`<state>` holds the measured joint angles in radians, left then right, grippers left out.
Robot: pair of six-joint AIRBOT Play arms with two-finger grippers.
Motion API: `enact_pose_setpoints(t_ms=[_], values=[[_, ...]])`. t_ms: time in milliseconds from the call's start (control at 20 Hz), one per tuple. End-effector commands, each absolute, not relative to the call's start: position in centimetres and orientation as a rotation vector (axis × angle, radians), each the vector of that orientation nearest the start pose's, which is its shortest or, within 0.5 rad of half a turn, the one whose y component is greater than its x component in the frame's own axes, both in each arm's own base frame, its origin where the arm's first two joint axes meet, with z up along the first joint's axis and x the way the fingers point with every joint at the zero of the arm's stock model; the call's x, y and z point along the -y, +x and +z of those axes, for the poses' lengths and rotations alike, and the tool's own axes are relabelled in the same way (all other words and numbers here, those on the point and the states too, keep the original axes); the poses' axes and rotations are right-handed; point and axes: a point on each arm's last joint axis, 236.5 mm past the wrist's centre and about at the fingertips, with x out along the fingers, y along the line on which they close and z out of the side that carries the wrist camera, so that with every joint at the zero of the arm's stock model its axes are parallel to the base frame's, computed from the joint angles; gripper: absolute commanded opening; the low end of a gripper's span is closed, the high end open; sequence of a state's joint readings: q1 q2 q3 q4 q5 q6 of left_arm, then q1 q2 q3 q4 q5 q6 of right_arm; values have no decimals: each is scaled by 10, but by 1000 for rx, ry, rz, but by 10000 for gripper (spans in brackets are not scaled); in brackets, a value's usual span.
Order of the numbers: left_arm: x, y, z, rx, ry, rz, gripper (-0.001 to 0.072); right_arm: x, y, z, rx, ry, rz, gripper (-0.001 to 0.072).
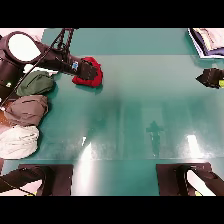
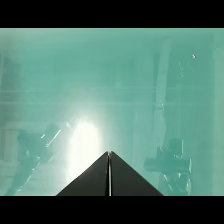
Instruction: Fold the shirts.
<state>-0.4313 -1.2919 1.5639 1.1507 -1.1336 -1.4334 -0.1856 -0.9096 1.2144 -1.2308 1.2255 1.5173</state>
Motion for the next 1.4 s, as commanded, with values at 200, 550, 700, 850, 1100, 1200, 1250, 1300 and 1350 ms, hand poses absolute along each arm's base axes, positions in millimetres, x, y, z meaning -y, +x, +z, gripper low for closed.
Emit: enact_pose_setpoints(t_ms=[200,550,700,850,1100,1200,1250,1300,1350], values=[[271,379,185,-865,-22,-741,23,-10,351,172,-876,286,97,18],[271,379,185,-864,-22,-741,23,-10,351,172,-876,286,97,18],[272,384,189,-841,-30,-737,23,-10,351,172,-873,286,96,18],[280,389,201,-795,-80,-748,23,-7,358,178,-837,286,89,18],[258,414,197,-736,5,-642,442,-7,360,180,-822,287,87,18],[219,448,184,-727,16,-452,610,-8,360,180,-822,291,90,18],[200,464,172,-739,27,-383,610,-9,360,180,-824,292,92,18],[183,482,155,-759,-9,-328,611,-9,359,179,-830,292,93,18],[170,498,137,-780,-52,-296,610,-9,358,178,-835,292,95,18]])
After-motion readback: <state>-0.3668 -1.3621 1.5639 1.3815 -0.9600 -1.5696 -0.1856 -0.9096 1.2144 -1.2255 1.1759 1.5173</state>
